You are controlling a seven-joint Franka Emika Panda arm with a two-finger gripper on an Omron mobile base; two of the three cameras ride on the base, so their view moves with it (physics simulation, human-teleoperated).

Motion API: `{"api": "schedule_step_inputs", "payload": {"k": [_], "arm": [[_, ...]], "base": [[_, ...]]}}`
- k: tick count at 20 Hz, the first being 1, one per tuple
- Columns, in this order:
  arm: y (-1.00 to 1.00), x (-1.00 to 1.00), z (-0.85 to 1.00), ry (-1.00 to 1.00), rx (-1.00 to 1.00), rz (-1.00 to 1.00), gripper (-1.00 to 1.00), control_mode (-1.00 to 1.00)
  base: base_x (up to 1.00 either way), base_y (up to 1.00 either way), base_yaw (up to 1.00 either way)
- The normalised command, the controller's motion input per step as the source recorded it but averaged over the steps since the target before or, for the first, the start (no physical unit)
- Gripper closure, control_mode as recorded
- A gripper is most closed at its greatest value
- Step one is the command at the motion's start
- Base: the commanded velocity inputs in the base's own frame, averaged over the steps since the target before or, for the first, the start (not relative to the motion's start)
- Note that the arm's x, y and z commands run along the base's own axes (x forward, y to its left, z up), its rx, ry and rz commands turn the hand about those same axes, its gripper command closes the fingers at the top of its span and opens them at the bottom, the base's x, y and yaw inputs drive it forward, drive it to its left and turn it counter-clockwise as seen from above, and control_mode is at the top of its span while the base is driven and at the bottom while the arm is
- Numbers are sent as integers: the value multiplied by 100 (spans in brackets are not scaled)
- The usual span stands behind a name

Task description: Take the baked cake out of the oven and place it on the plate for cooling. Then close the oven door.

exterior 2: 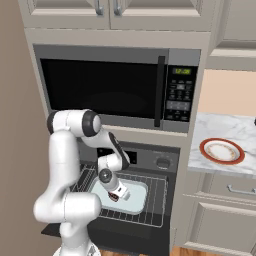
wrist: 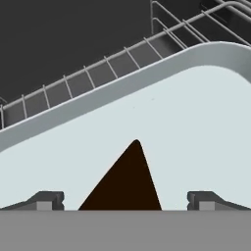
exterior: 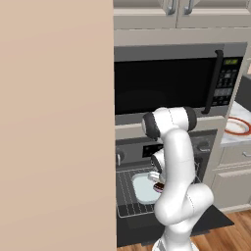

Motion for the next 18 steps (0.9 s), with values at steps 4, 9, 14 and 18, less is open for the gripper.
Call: {"api": "schedule_step_inputs", "payload": {"k": [4, 9, 14, 18], "arm": [[0, 0, 0, 0, 0, -10, -100, -100], [0, 0, 0, 0, 0, -9, -100, -100], [0, 0, -16, 0, 0, -5, -100, -100], [0, 0, -5, 0, 0, -3, -100, -100]], "base": [[0, 0, 0], [0, 0, 0], [0, 0, 0], [0, 0, 0]]}}
